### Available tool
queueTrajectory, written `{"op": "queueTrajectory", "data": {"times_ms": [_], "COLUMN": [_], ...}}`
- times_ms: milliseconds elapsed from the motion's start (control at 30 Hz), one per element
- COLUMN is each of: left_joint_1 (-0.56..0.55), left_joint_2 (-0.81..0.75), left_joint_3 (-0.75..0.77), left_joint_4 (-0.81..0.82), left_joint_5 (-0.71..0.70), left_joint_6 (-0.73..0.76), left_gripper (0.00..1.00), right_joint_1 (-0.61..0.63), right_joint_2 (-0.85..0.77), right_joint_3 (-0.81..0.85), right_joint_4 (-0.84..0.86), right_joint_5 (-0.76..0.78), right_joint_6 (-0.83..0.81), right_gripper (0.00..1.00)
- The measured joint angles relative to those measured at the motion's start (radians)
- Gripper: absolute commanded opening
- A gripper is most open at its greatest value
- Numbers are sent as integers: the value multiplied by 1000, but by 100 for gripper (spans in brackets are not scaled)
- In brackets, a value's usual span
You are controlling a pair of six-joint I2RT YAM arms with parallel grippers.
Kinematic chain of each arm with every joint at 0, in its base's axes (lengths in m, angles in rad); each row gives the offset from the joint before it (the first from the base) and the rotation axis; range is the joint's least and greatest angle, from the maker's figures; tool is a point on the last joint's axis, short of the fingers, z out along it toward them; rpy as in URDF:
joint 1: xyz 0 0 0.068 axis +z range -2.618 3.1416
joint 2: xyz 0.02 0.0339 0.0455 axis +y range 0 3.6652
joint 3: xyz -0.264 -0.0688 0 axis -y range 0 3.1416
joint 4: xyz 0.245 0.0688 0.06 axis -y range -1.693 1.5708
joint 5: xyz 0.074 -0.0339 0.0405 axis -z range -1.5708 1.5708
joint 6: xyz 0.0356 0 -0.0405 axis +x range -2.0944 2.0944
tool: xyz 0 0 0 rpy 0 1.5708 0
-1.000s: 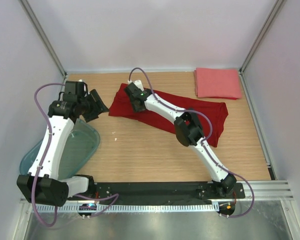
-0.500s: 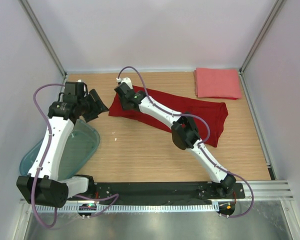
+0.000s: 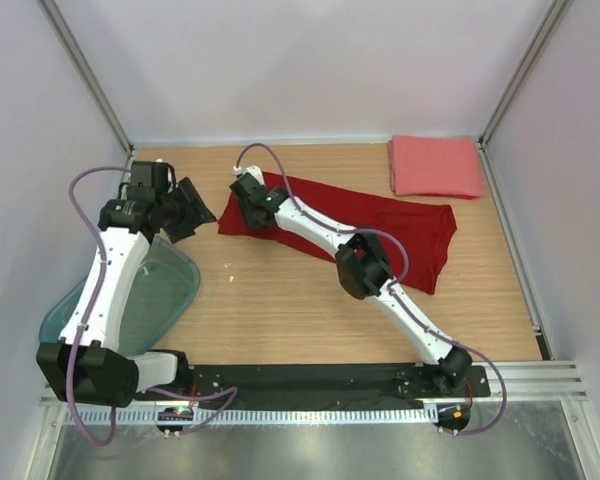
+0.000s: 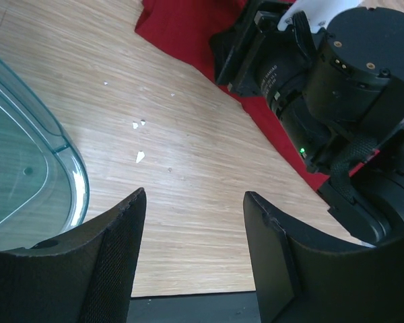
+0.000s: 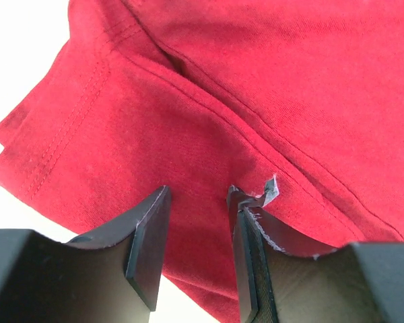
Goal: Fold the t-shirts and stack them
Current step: Fold the tshirt
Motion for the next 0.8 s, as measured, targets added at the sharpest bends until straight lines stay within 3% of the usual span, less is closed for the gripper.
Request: {"op": "queueTrajectory", "data": {"times_ms": [400,600,800], "left_joint_1": [9,11,11], "left_joint_2": [23,25,23], "left_joint_3": [87,136,84], "left_joint_4": [-46,-77,-81], "left_joint_5": [-10,-11,-4], "left_joint_6": [26,50,52], "left_gripper": [61,61,61], "right_joint_1": [25,113,226], "right_joint_2": [-281,-515,-804], "right_joint_3": [-433,-814,-1230], "right_joint_4": [-98,-58,-49], "right_joint_5": [-132,-234,-364], "right_joint_6": [-7,8,140], "right_gripper": [48,48,50]}}
